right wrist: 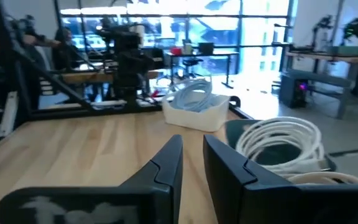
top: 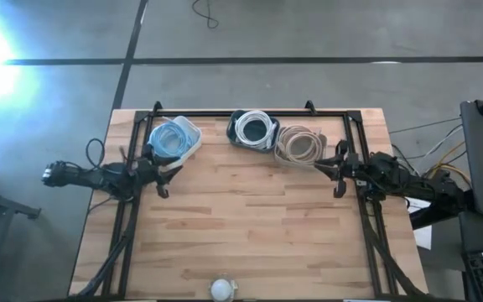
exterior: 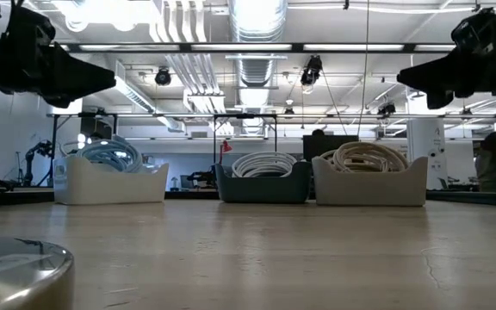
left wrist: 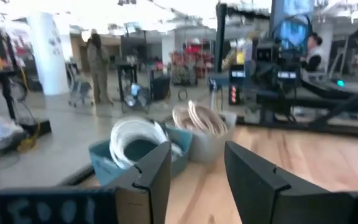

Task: Pick & Place USB Port
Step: Return to Home Position

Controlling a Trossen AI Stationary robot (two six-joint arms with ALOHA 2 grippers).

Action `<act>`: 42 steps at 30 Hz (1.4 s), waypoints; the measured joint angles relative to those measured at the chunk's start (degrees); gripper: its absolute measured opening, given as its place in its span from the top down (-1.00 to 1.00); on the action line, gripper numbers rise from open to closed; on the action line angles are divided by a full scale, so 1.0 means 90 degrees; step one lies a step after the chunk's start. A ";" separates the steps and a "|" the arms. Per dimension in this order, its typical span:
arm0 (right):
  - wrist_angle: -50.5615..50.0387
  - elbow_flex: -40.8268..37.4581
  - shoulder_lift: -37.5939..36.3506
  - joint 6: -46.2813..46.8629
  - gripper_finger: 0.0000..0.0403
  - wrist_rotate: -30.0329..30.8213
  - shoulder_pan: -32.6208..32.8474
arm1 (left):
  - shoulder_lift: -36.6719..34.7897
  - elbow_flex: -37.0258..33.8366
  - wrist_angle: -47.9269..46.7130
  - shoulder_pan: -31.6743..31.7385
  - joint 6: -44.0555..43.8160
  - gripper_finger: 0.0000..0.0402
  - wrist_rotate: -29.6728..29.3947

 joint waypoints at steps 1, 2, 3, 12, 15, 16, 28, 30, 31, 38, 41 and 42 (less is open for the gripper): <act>0.0064 -0.0102 -0.0063 0.0008 0.72 -0.0095 -0.0002 | 0.0000 0.0001 -0.0105 0.0000 -0.0083 0.26 0.0035; 0.0140 -0.0206 -0.0129 0.0016 0.72 -0.0154 0.0000 | 0.0000 0.0000 -0.0135 0.0000 -0.0115 0.26 0.0088; 0.0217 -0.0300 -0.0137 0.0015 0.72 -0.0176 0.0000 | 0.0003 0.0000 -0.0151 0.0000 -0.0096 0.26 0.0144; 0.0145 -0.0321 0.0122 0.0317 0.74 -0.0155 -0.0002 | 0.0057 -0.0002 -0.0172 -0.0001 -0.0056 0.26 -0.0003; 0.0139 -0.0321 0.0199 0.0546 0.74 -0.0157 -0.0001 | 0.0080 -0.0002 -0.0181 -0.0002 -0.0183 0.26 -0.0074; 0.0140 -0.0321 0.0218 0.0548 0.74 -0.0148 -0.0002 | 0.0080 -0.0005 -0.0183 -0.0002 -0.0184 0.26 -0.0078; 0.0140 -0.0319 0.0264 0.0565 0.74 -0.0140 0.0000 | 0.0107 -0.0007 -0.0217 -0.0005 -0.0147 0.26 -0.0108; 0.0140 -0.0319 0.0264 0.0565 0.74 -0.0140 0.0000 | 0.0107 -0.0010 -0.0218 -0.0005 -0.0147 0.26 -0.0108; 0.0140 -0.0319 0.0264 0.0565 0.74 -0.0140 0.0000 | 0.0107 -0.0010 -0.0218 -0.0005 -0.0148 0.26 -0.0108; 0.0140 -0.0319 0.0264 0.0564 0.74 -0.0140 -0.0001 | 0.0107 -0.0010 -0.0220 -0.0005 -0.0153 0.26 -0.0106; 0.0140 -0.0319 0.0264 0.0563 0.74 -0.0140 0.0000 | 0.0107 -0.0012 -0.0222 -0.0005 -0.0157 0.26 -0.0105; 0.0140 -0.0319 0.0264 0.0563 0.74 -0.0140 0.0000 | 0.0107 -0.0012 -0.0222 -0.0005 -0.0157 0.26 -0.0105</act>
